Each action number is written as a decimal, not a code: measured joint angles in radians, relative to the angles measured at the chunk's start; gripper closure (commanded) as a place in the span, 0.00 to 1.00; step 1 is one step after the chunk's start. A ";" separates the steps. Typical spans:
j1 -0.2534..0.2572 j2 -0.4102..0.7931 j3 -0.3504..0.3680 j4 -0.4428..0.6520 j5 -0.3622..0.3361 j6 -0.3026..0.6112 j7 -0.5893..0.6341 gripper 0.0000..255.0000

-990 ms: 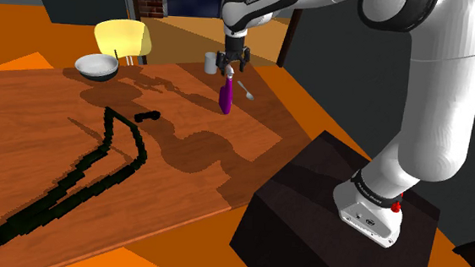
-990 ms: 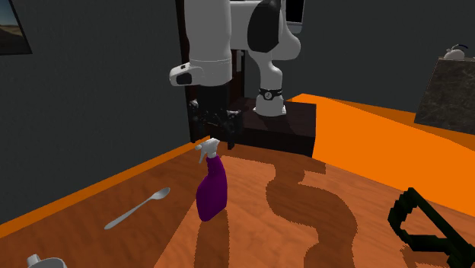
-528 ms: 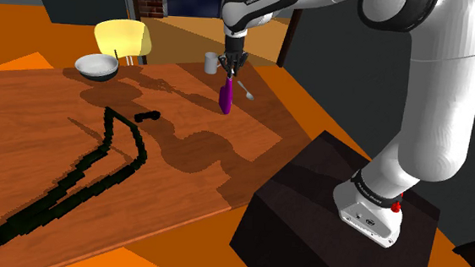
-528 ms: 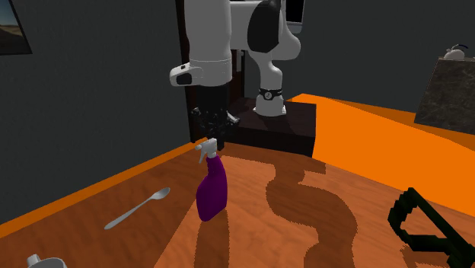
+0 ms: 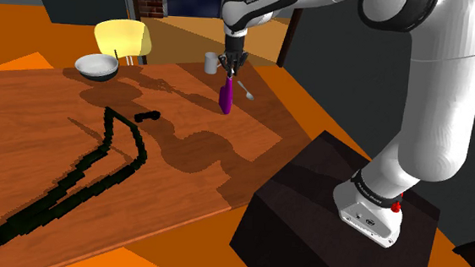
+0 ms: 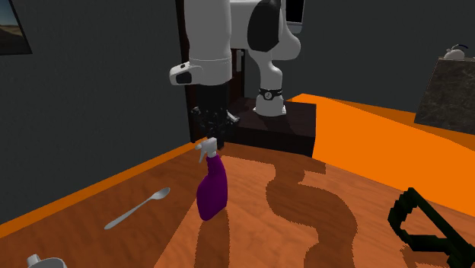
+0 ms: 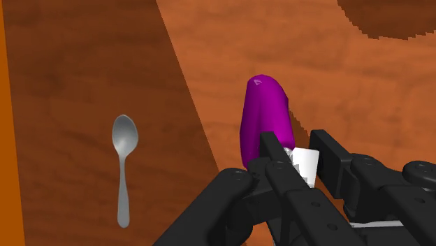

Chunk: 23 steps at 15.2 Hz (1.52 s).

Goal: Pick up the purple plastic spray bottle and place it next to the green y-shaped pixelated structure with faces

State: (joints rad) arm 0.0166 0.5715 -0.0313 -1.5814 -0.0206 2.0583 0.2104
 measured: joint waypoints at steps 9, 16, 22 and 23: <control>0.001 -0.048 0.000 0.042 0.000 -0.090 -0.002 1.00; 0.002 -0.081 -0.001 0.087 -0.001 -0.168 -0.003 1.00; 0.000 -0.101 -0.002 0.138 -0.001 -0.238 -0.007 1.00; 0.001 -0.103 -0.001 0.149 -0.001 -0.251 -0.006 1.00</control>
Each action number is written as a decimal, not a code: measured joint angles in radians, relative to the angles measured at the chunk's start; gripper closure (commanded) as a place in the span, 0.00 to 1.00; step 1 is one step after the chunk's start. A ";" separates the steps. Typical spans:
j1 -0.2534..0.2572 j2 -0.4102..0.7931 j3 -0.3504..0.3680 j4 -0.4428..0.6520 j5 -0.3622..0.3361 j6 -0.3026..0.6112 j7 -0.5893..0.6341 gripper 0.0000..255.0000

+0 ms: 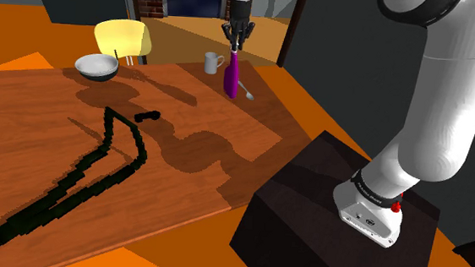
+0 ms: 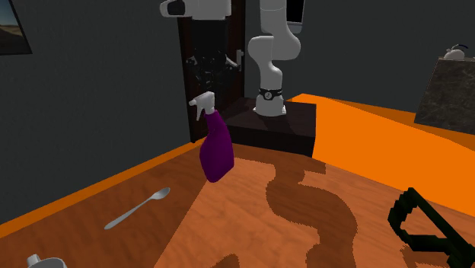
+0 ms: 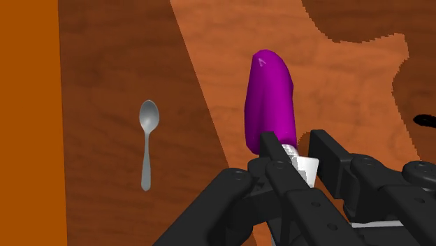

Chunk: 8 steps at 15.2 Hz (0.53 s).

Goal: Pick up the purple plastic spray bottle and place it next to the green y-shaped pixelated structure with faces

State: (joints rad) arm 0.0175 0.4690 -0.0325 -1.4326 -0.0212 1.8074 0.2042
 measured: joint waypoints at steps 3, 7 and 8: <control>0.001 -0.005 0.000 0.030 0.000 -0.036 0.000 1.00; 0.001 -0.010 0.000 0.079 0.000 -0.089 -0.001 1.00; 0.000 -0.009 0.000 0.094 0.000 -0.103 -0.003 1.00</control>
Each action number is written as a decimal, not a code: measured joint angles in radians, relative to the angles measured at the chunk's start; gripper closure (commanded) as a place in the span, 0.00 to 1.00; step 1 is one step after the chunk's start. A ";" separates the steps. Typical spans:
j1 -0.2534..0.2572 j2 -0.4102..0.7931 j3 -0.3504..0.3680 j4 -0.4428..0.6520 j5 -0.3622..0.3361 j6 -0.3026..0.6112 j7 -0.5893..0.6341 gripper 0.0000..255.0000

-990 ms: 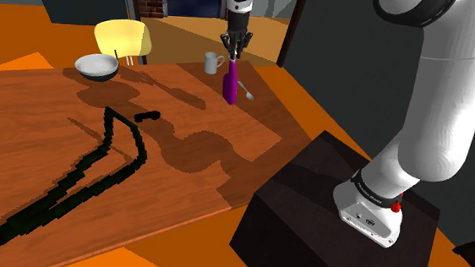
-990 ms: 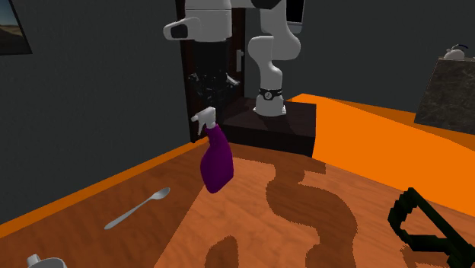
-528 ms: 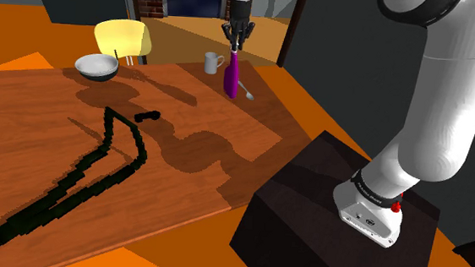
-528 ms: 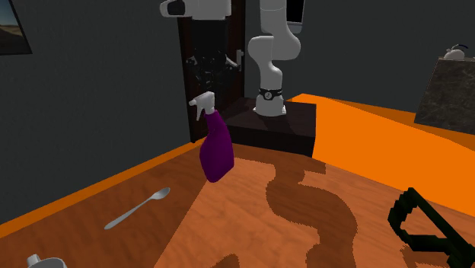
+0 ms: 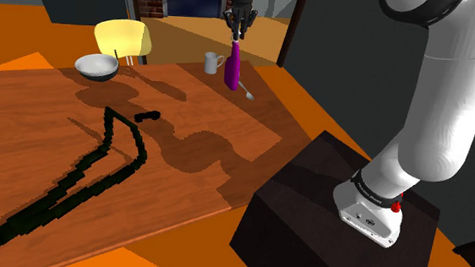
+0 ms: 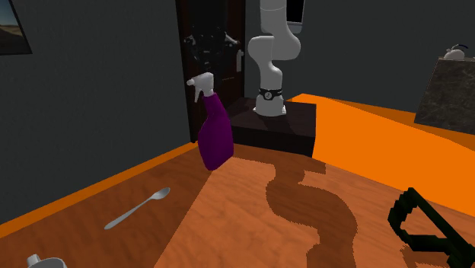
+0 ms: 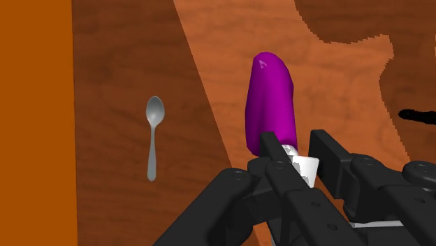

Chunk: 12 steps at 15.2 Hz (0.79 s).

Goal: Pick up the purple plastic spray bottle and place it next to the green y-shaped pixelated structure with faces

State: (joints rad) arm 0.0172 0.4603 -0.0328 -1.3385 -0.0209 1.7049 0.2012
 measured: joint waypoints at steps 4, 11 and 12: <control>0.000 -0.003 0.000 0.050 0.000 -0.053 -0.002 1.00; -0.002 0.017 -0.001 0.176 0.001 -0.159 -0.005 1.00; -0.001 0.018 0.000 0.191 0.001 -0.172 -0.004 1.00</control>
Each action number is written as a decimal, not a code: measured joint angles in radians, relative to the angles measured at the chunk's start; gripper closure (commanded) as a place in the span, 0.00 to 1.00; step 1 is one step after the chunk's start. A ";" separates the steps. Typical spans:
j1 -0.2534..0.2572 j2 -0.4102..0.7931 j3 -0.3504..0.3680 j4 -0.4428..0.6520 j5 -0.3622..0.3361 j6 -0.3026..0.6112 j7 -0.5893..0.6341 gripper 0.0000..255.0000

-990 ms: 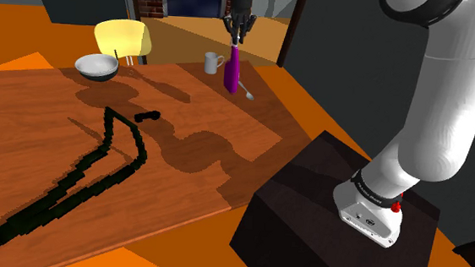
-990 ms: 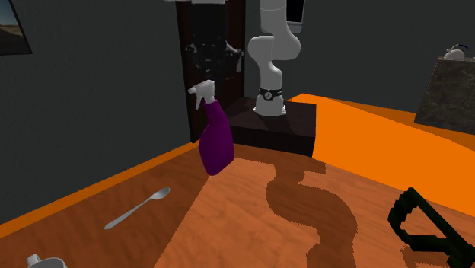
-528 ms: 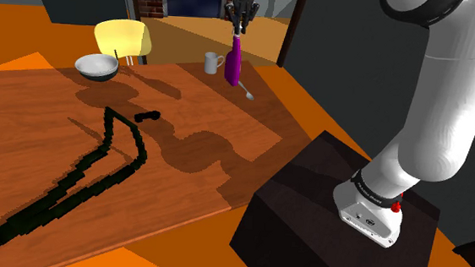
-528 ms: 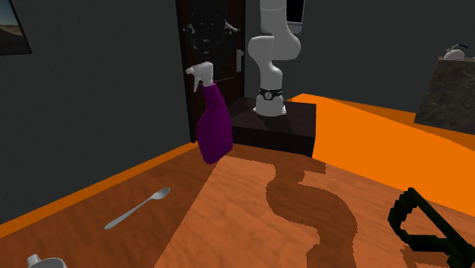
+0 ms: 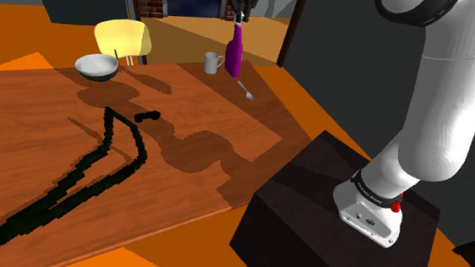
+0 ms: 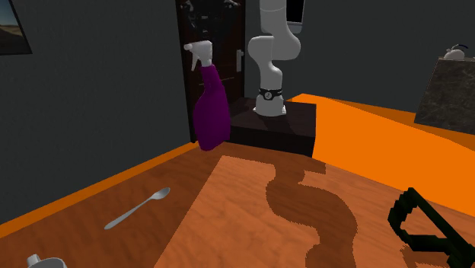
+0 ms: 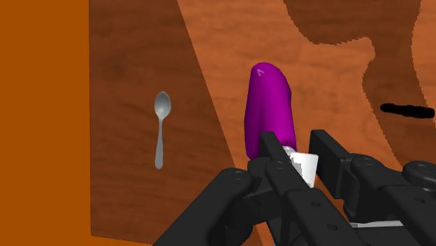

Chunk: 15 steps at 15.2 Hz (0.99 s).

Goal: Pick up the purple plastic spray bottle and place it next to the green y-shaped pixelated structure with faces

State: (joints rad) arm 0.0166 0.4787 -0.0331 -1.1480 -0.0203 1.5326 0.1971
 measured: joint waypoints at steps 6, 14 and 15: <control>0.016 -0.010 0.005 0.049 -0.001 -0.060 0.020 1.00; 0.120 -0.173 0.052 -0.154 -0.004 -0.023 0.166 1.00; 0.134 -0.186 0.059 -0.164 -0.004 -0.027 0.187 1.00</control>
State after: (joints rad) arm 0.1506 0.2925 0.0259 -1.3124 -0.0243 1.5057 0.3843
